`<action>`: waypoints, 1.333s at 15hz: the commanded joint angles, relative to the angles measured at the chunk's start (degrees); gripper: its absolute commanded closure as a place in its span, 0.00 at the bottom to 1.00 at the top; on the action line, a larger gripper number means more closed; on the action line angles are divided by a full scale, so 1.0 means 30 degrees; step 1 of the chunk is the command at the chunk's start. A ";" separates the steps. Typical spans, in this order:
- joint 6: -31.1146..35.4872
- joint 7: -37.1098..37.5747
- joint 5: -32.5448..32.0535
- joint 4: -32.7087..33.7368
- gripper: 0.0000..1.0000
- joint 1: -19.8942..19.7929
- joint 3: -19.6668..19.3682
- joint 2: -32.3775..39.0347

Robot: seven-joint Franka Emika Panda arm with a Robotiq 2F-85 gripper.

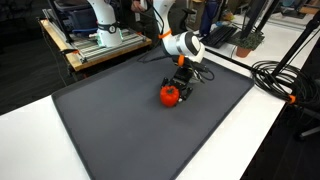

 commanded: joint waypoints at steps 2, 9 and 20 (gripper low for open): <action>0.1067 0.0041 0.0081 0.0525 0.59 -0.0337 0.0087 0.0389; 0.1119 -0.0353 0.0918 0.0082 0.00 -0.0351 0.0378 -0.0071; 0.6294 0.2922 0.4229 -0.8088 0.00 -0.0603 0.3461 -0.8959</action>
